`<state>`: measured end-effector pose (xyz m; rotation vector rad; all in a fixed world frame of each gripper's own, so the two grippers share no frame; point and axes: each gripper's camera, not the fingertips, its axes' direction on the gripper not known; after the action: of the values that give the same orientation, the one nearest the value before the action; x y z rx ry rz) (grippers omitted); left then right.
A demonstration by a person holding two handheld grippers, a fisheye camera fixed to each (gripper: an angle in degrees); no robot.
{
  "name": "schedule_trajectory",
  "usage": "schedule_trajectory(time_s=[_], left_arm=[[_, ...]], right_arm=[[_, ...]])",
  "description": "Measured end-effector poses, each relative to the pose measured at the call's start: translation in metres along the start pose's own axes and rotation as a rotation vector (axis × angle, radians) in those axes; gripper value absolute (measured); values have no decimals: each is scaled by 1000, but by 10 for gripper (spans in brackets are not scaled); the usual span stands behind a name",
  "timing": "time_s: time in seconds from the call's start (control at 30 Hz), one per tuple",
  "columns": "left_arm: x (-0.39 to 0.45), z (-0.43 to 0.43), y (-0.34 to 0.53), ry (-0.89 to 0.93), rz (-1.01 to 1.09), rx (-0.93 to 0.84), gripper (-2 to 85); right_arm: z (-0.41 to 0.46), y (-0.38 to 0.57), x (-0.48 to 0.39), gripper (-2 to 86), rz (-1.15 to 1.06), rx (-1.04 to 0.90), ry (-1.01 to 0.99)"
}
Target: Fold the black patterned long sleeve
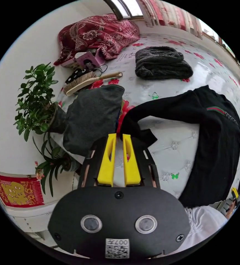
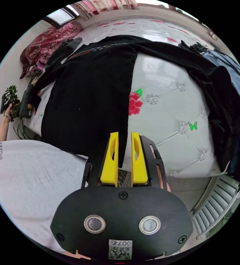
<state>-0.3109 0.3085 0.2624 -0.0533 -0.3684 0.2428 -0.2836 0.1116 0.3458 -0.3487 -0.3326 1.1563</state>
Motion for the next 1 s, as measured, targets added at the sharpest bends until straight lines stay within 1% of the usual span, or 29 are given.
schedule_trajectory(time_s=[0.03,0.13,0.2,0.27,0.3,0.37,0.43,0.5,0.53,0.63,0.67,0.7,0.73,0.77,0.8,0.87,0.93,1.0], left_arm=[[7,-1,9,16,30,15,49],[59,4,69,227,219,38,59],[111,10,131,454,385,-19,78],[149,9,178,565,503,-65,97],[170,4,204,581,573,-70,105],[193,-3,237,557,653,-60,107],[211,-1,259,489,703,-66,103],[231,13,275,350,739,-106,90],[235,10,279,302,786,-90,77],[232,6,276,266,831,-91,28],[224,8,270,288,816,-111,9],[204,11,258,368,745,-155,2],[172,9,243,498,615,-174,-1],[151,8,237,579,535,-169,-3],[107,4,231,734,377,-149,-4],[50,2,237,884,201,-109,-6],[5,10,260,976,94,-102,-6],[-10,32,282,968,24,-156,-5]], right_arm=[[-12,10,6,40,31,40,-6],[-30,39,26,35,122,101,-26],[-31,54,38,32,161,101,-44],[-26,66,50,29,183,77,-60],[-25,68,52,28,181,72,-66],[-19,72,60,24,160,49,-77],[-14,71,66,20,136,28,-93],[-6,68,71,16,121,-8,-118],[-6,66,74,13,127,-11,-98],[-7,66,75,5,78,-18,-154],[-7,67,75,2,46,-30,-156],[-9,67,76,1,30,-32,-157],[-17,68,79,0,8,-28,-162],[-33,71,85,-1,-10,3,-166],[-45,73,88,-1,-21,33,-172],[-102,87,95,-2,-103,177,-213],[-128,98,92,-2,-182,209,-187],[-132,108,87,-2,-248,198,-191]])
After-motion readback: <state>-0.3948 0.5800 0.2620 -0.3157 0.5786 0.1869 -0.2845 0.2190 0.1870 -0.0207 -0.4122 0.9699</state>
